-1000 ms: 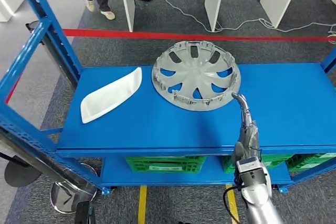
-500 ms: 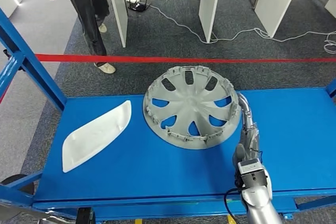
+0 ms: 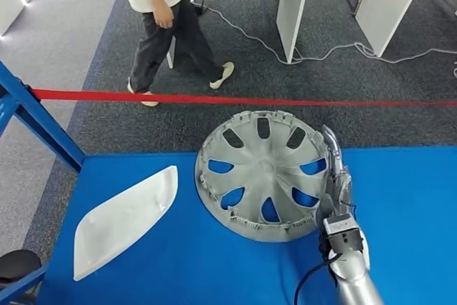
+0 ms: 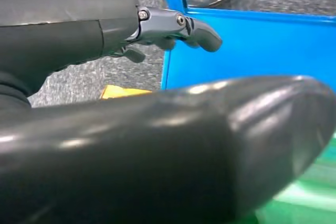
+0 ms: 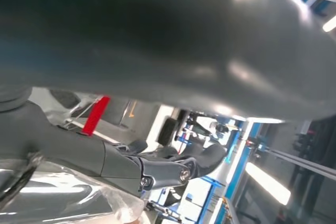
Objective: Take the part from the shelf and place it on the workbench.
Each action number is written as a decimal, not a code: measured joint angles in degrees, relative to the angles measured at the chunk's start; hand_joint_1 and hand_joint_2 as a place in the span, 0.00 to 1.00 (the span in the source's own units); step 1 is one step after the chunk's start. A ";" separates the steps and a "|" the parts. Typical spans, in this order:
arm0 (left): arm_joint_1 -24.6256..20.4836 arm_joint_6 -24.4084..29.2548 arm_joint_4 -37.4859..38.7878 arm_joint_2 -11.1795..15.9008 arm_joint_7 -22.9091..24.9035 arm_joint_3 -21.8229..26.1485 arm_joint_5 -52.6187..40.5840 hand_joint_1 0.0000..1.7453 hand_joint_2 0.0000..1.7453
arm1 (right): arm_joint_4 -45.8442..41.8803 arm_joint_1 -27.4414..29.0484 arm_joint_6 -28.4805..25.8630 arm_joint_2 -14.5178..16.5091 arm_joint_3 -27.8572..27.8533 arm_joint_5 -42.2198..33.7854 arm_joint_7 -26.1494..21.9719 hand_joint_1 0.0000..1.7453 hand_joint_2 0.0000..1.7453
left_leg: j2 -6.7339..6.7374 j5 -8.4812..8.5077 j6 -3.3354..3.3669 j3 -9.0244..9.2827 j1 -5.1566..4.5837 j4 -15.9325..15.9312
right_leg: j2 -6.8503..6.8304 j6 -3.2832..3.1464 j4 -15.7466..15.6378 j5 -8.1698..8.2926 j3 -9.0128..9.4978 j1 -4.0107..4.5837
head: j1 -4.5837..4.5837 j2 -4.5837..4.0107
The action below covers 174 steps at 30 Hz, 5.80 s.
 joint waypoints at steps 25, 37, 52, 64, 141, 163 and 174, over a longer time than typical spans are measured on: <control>-1.14 -0.17 0.66 0.13 -0.64 -0.92 1.62 0.00 0.00 | 0.83 -0.64 0.08 -0.01 0.01 -0.13 -0.16 0.00 0.00 | 1.58 5.47 1.04 -4.32 0.36 -2.27 | -0.89 2.39 13.95 -7.28 -1.50 -0.60 | -0.44 0.00; -1.01 0.13 1.33 0.23 -1.00 -0.99 2.26 0.00 0.00 | 1.00 -0.85 0.17 0.01 0.01 -0.12 -0.17 0.00 0.00 | 1.43 -1.72 -2.32 -10.98 0.82 12.04 | -1.14 -0.83 -3.01 -5.27 9.40 -0.78 | -0.82 0.00; -1.09 0.14 2.29 0.36 -1.12 -1.10 2.33 0.00 0.00 | 1.52 -1.11 0.30 -0.01 0.03 -0.14 -0.15 0.00 0.00 | 1.51 4.85 0.65 -2.59 0.80 -2.82 | -1.04 1.86 8.99 -10.22 1.86 -0.58 | -0.50 0.00; -1.09 0.08 2.77 0.39 -1.11 -1.39 2.55 0.00 0.00 | 1.93 -1.23 0.53 -0.01 0.03 -0.18 -0.12 0.00 0.00 | 1.46 4.12 -1.40 -4.92 0.49 0.00 | -1.03 -0.20 -3.06 -3.91 8.20 -0.46 | -0.85 0.00; -7.36 -3.45 5.20 3.50 8.08 -13.84 -1.81 0.00 0.00 | 61.05 -46.20 6.93 7.84 24.93 17.06 22.28 0.00 1.00 | 1.22 6.01 -0.73 -6.08 1.80 -0.70 | -0.77 1.56 0.98 -3.54 2.56 -0.30 | -1.44 0.00; -7.02 -3.01 5.15 3.47 8.25 -13.78 -2.41 0.00 0.00 | 61.46 -46.61 4.47 7.64 25.06 19.37 25.58 0.00 1.00 | 1.28 2.58 -2.91 -11.00 1.73 10.40 | -0.63 -0.48 -2.28 -1.83 5.04 -0.31 | -1.68 0.00; -5.22 -1.74 3.11 3.44 9.40 -12.23 -3.49 0.00 0.00 | 62.62 -47.16 4.32 4.60 25.03 23.18 35.03 0.00 1.00 | 1.26 6.25 -0.06 -6.12 1.68 -1.10 | -0.56 1.95 9.53 -7.82 -1.36 -0.15 | -1.28 0.00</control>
